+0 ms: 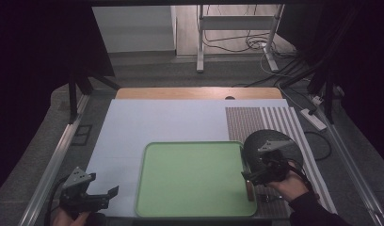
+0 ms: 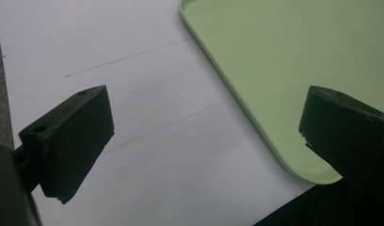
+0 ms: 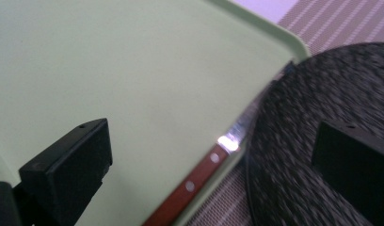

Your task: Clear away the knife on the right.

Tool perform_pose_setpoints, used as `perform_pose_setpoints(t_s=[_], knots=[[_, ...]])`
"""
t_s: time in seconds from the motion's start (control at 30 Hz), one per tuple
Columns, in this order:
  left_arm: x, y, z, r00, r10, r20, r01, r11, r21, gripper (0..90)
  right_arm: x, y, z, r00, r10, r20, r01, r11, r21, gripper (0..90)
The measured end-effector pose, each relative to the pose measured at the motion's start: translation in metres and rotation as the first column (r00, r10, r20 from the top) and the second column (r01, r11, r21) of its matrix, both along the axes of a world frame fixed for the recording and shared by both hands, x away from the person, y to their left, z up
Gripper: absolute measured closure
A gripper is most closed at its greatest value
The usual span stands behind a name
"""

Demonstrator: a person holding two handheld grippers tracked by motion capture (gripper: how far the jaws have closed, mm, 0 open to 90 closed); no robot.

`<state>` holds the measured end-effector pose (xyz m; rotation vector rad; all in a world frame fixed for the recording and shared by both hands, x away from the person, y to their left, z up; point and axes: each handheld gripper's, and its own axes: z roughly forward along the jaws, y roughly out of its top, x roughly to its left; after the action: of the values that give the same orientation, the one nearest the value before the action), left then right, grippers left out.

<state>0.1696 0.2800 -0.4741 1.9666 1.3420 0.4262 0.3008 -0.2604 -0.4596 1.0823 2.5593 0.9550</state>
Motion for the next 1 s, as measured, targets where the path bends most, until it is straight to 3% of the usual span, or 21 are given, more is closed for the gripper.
perform_pose_setpoints(t_s=[0.63, 1.0], knots=[[0.0, 0.001, 0.0, 1.0, 0.001, 0.001, -0.001, 0.9999, -0.014, 3.5, -0.034, -0.046, 0.008, 0.9912, -0.122, 0.052, 0.117, 0.9899, 0.079, 0.0], [-0.001, 0.003, 0.0, 1.0, -0.006, 0.003, 0.006, 0.9996, -0.029, 3.1, -0.053, -0.066, 0.006, 0.9767, -0.204, 0.067, 0.197, 0.9755, 0.098, 0.0]])
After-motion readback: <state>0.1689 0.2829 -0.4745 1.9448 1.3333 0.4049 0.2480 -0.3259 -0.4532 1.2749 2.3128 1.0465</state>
